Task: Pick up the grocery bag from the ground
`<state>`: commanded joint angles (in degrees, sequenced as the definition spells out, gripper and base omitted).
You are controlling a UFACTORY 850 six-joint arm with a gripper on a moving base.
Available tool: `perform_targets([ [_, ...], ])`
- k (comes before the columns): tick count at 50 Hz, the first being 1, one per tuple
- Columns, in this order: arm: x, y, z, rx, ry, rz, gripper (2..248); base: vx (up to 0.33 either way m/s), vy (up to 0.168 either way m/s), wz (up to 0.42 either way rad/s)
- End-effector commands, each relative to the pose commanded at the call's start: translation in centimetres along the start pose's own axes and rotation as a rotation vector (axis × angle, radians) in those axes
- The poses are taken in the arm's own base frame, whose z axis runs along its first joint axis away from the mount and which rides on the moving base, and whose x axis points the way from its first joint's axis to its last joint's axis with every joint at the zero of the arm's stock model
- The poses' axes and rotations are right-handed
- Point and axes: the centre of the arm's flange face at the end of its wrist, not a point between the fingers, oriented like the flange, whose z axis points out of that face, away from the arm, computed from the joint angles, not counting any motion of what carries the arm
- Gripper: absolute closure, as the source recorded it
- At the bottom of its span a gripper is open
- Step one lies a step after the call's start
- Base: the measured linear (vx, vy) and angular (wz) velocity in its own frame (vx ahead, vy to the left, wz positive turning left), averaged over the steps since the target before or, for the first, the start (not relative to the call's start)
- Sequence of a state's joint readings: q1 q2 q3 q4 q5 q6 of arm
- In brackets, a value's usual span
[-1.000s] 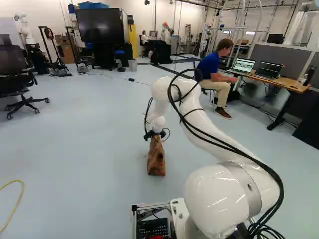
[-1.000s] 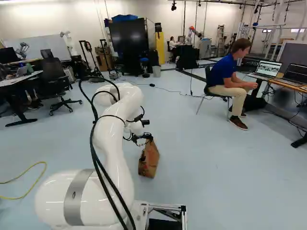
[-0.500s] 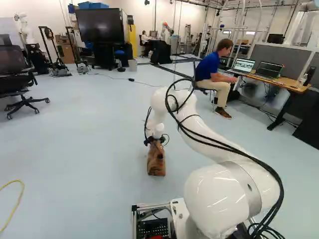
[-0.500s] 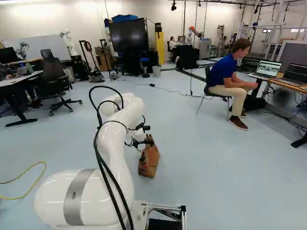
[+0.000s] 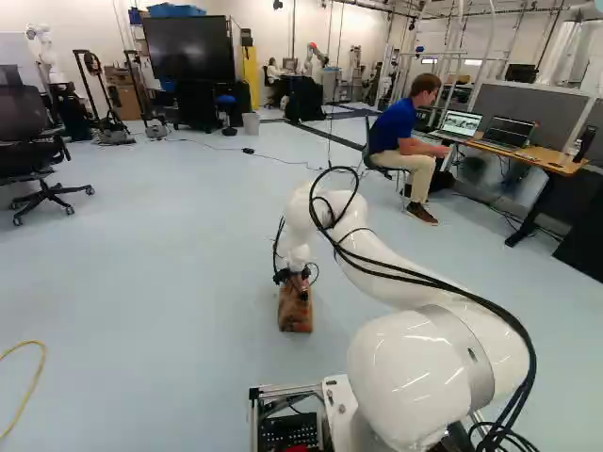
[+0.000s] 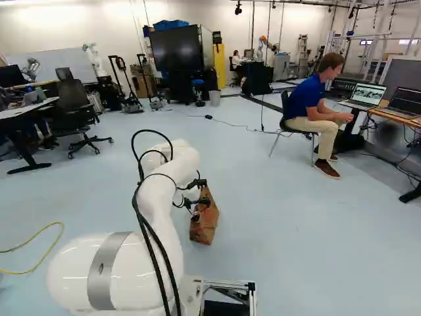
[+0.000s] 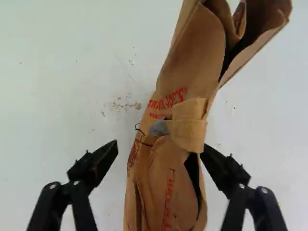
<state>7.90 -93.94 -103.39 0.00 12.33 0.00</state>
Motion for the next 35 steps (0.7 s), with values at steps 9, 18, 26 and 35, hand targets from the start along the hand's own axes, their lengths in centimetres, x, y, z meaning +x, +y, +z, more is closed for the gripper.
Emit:
perform_targets([
  [9,-0.03,0.00,0.07,0.000,0.000,0.000,95,0.000,0.000,0.000],
  [18,-0.03,0.00,0.07,0.000,0.000,0.000,133,0.000,0.000,0.000],
  [26,-0.03,0.00,0.07,0.000,0.000,0.000,208,0.000,0.000,0.000],
  [35,0.03,0.00,-0.07,0.000,0.000,0.000,228,0.000,0.000,0.000],
])
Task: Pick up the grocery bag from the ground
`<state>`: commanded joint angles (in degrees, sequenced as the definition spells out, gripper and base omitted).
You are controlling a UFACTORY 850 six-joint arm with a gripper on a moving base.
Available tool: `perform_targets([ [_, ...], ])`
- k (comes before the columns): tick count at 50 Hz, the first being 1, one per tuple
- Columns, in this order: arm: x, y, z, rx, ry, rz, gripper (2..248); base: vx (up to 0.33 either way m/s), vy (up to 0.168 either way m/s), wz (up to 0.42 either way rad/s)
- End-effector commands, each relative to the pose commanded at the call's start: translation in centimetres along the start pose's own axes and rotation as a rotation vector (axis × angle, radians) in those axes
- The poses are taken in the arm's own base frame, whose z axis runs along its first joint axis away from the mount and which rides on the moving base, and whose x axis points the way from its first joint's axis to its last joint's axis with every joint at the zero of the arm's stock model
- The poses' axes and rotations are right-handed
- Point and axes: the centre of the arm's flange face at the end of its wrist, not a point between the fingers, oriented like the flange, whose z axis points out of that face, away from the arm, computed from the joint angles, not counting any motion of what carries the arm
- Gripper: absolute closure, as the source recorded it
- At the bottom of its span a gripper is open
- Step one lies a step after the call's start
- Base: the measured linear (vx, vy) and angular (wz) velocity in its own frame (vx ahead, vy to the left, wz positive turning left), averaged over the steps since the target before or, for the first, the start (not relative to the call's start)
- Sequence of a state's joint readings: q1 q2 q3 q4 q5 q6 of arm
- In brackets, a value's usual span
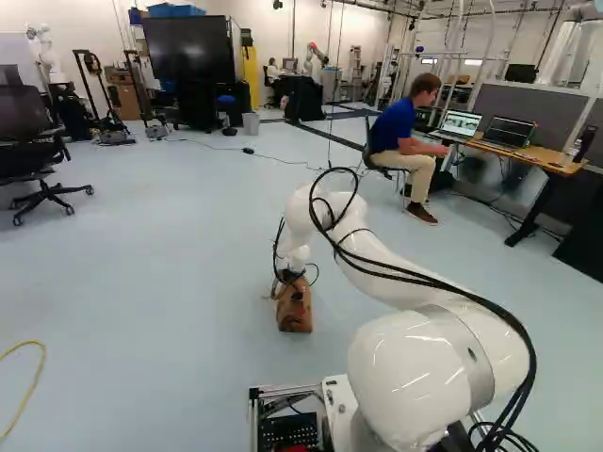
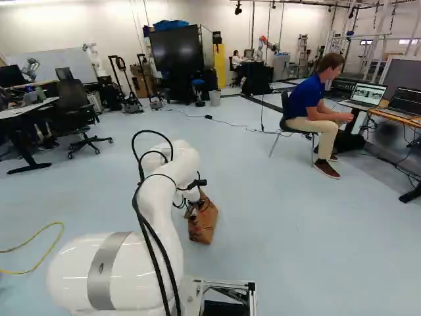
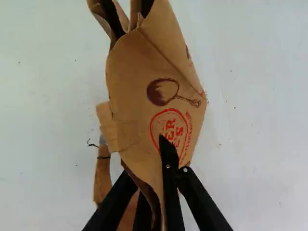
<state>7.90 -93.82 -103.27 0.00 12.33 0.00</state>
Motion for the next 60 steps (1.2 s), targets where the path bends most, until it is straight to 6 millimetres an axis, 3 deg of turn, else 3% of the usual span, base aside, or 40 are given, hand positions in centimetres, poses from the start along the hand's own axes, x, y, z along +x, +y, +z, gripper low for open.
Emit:
perform_targets([
  [60,5.7,0.0,-15.1,0.000,0.037,0.000,228,0.000,0.000,0.000],
])
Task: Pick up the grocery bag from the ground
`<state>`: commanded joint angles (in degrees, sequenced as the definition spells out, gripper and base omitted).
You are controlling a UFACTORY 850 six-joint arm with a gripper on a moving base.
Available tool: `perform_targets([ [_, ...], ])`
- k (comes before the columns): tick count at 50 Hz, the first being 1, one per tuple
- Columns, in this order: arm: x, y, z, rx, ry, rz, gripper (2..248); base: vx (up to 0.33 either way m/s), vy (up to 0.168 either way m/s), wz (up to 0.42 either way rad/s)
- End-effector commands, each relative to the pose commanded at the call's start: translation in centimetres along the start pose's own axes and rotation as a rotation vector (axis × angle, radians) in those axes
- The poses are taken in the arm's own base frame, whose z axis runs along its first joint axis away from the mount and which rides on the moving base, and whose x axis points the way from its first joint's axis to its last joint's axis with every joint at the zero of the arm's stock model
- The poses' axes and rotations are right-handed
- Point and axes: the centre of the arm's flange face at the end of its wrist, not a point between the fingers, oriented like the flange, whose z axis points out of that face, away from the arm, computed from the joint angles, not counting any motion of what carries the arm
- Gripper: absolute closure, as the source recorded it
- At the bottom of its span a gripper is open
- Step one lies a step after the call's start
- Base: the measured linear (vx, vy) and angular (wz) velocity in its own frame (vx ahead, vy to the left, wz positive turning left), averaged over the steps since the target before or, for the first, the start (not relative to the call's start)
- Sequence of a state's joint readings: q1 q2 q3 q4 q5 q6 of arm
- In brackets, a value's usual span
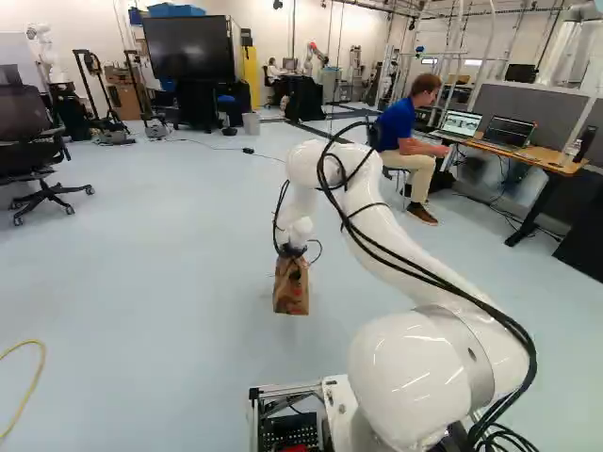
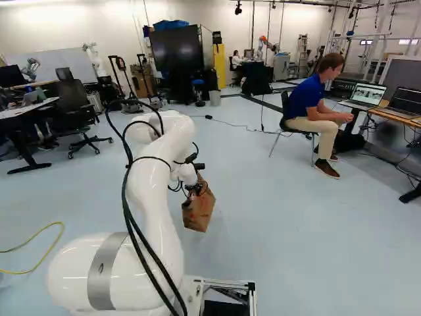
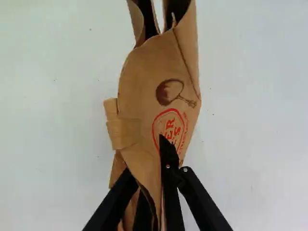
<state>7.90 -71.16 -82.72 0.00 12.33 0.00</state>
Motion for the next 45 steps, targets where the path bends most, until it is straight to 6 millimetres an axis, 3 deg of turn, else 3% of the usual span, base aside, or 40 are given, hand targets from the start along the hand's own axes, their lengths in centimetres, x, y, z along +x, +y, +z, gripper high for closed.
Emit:
perform_targets([
  [45,3.7,0.0,-11.7,0.000,0.080,0.000,228,0.000,0.000,0.000],
])
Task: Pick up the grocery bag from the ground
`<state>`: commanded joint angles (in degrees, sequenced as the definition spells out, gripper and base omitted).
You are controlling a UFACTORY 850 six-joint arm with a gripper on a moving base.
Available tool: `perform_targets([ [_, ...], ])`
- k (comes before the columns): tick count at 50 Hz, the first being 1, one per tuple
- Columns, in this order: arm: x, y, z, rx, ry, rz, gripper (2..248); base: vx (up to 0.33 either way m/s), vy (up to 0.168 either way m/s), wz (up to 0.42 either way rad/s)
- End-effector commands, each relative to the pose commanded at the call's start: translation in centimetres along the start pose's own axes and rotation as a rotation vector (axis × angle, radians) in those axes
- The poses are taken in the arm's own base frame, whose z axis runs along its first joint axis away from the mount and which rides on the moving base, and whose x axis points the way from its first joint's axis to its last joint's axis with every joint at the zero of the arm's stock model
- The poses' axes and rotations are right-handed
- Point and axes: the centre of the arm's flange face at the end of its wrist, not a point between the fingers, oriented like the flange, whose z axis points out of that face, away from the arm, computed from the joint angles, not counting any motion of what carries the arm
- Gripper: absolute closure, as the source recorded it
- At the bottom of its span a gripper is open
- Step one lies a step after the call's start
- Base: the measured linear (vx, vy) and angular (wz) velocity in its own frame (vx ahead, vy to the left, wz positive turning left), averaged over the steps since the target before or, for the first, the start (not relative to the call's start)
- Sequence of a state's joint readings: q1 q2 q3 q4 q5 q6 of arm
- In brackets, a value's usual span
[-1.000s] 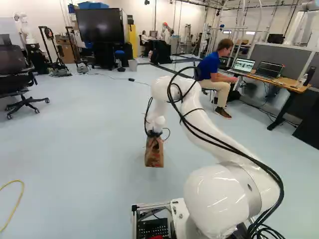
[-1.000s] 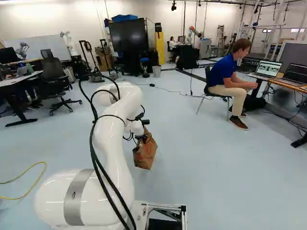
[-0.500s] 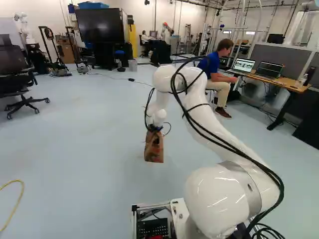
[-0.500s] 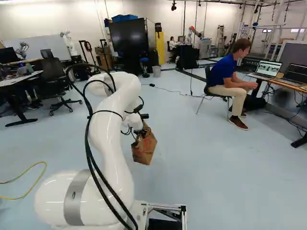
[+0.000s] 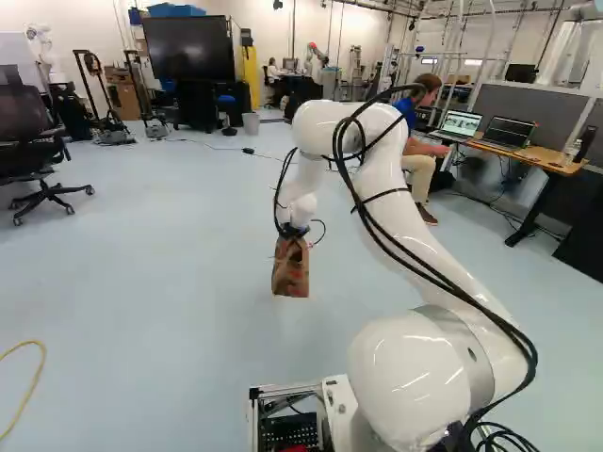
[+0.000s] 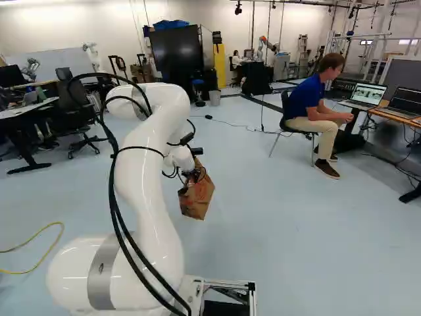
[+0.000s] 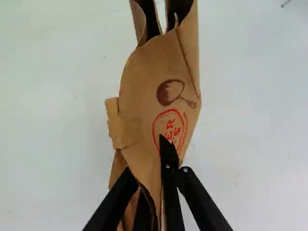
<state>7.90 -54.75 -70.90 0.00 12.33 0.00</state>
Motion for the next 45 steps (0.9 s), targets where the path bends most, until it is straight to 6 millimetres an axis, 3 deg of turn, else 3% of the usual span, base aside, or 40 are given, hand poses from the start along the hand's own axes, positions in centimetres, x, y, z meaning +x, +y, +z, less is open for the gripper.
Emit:
perform_targets([
  [45,3.7,0.0,-11.3,0.000,0.119,0.000,228,0.000,0.000,0.000],
])
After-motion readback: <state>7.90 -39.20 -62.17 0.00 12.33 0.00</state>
